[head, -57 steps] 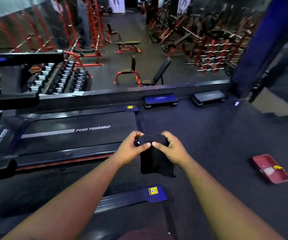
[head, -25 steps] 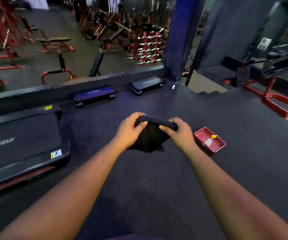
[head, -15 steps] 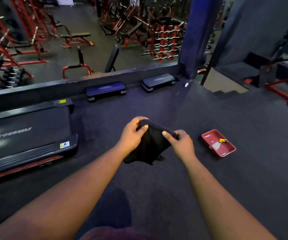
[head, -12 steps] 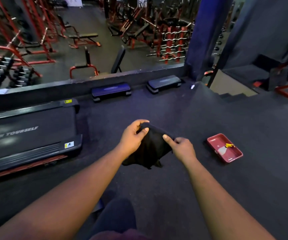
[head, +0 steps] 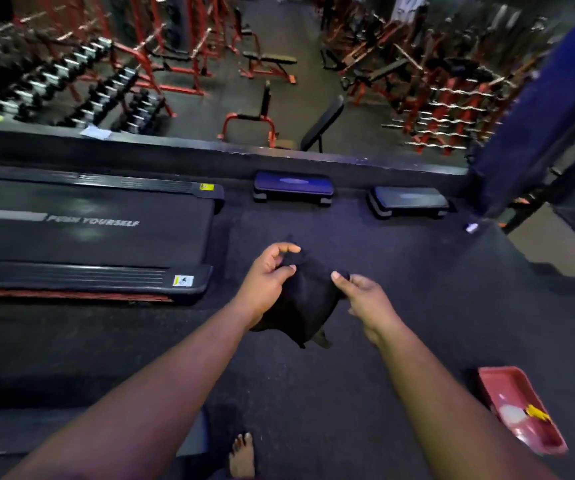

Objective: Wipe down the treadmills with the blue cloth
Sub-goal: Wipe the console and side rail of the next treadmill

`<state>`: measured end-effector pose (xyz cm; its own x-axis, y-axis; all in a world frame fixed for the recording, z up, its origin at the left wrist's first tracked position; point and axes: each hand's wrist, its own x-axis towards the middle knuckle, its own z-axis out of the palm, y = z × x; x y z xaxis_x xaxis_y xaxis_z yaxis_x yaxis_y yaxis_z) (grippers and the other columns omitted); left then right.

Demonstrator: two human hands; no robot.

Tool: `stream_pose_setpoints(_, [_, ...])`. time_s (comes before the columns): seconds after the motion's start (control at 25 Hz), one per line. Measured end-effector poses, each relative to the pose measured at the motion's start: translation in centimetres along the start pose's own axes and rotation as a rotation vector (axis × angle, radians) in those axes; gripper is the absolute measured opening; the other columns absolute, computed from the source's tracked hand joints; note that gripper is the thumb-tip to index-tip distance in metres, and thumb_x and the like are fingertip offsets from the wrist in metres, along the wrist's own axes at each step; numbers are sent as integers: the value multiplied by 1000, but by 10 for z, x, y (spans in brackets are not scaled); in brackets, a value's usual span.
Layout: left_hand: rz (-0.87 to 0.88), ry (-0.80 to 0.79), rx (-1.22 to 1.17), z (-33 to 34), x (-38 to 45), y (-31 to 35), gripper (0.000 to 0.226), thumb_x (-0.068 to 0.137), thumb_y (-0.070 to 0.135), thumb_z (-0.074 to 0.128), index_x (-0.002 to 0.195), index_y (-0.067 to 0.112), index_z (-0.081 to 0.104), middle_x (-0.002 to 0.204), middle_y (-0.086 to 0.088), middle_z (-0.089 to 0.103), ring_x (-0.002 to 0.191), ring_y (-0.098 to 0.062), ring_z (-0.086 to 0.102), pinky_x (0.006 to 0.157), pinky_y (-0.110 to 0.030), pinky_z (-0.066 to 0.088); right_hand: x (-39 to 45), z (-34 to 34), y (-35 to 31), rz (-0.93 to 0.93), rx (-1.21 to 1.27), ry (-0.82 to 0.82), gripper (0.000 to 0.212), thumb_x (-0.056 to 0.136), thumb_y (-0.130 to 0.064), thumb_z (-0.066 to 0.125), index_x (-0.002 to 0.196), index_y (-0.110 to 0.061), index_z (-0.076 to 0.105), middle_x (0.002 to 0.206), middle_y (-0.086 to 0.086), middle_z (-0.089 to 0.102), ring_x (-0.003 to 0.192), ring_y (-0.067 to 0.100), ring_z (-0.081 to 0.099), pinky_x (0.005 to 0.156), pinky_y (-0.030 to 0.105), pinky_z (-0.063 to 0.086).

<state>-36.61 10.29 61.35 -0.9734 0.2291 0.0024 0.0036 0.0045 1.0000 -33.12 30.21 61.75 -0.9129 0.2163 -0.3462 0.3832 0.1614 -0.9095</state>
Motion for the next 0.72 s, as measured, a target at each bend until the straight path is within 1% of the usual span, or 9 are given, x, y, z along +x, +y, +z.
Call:
stream_pose_setpoints(0.08, [31, 61, 64, -35, 28, 2, 34, 92, -4, 58, 117, 18, 58, 97, 0, 69, 85, -7, 62, 83, -25, 48, 35, 27, -25, -65, 83, -38, 15, 91, -33, 70, 87, -19, 67, 91, -6, 73, 87, 8, 65, 77, 30, 46])
stream_pose_setpoints(0.16, [64, 166, 253, -67, 51, 2, 37, 88, 7, 67, 119, 24, 57, 80, 12, 65, 71, -7, 57, 75, -29, 45, 67, 51, -45, -111, 160, -66, 11, 88, -26, 74, 88, -19, 65, 91, 1, 72, 86, 14, 65, 79, 35, 51])
stream_pose_setpoints(0.2, [58, 231, 373, -81, 60, 4, 38, 87, 14, 71, 119, 28, 58, 77, 13, 64, 71, -9, 59, 74, -27, 44, 83, 64, -55, -134, 181, -87, 13, 87, -23, 75, 91, -16, 65, 90, 4, 71, 85, 17, 65, 76, 33, 52])
stream_pose_setpoints(0.32, [5, 384, 637, -116, 79, 8, 35, 87, 27, 72, 120, 34, 62, 93, 10, 72, 92, -13, 67, 82, -29, 51, 126, 98, -85, -211, 157, -174, 14, 87, -11, 74, 95, -9, 63, 86, 4, 70, 77, 13, 63, 65, 19, 54])
stream_pose_setpoints(0.36, [2, 439, 732, -127, 86, 8, 34, 87, 31, 71, 120, 35, 63, 91, 8, 72, 91, -16, 68, 81, -32, 53, 142, 110, -94, -246, 122, -208, 14, 87, -8, 74, 97, -6, 64, 86, 3, 70, 75, 11, 62, 65, 16, 53])
stream_pose_setpoints(0.44, [30, 553, 938, -152, 103, 8, 29, 87, 36, 69, 116, 35, 66, 83, 6, 70, 86, -23, 66, 78, -37, 52, 181, 134, -109, -347, 16, -280, 13, 87, -10, 74, 95, -3, 67, 86, 1, 69, 75, 9, 60, 66, 13, 50])
stream_pose_setpoints(0.52, [50, 680, 1090, -174, 117, 12, 25, 87, 39, 68, 111, 33, 67, 84, 8, 71, 88, -26, 64, 79, -40, 51, 220, 158, -123, -465, -106, -356, 16, 86, -20, 77, 90, -7, 68, 89, 0, 66, 78, 9, 59, 71, 16, 47])
stream_pose_setpoints(0.6, [-5, 790, 1166, -192, 124, 12, 23, 88, 41, 66, 109, 32, 67, 92, 9, 71, 93, -26, 61, 80, -40, 47, 253, 185, -139, -562, -209, -450, 20, 85, -28, 78, 89, -11, 66, 95, -1, 63, 86, 9, 58, 77, 20, 45])
stream_pose_setpoints(0.72, [-91, 927, 1151, -218, 129, 8, 22, 88, 41, 65, 107, 30, 66, 103, 3, 61, 100, -24, 57, 82, -42, 48, 286, 233, -167, -611, -220, -634, 20, 86, -28, 77, 85, -15, 62, 85, -6, 64, 77, 8, 57, 73, 26, 45])
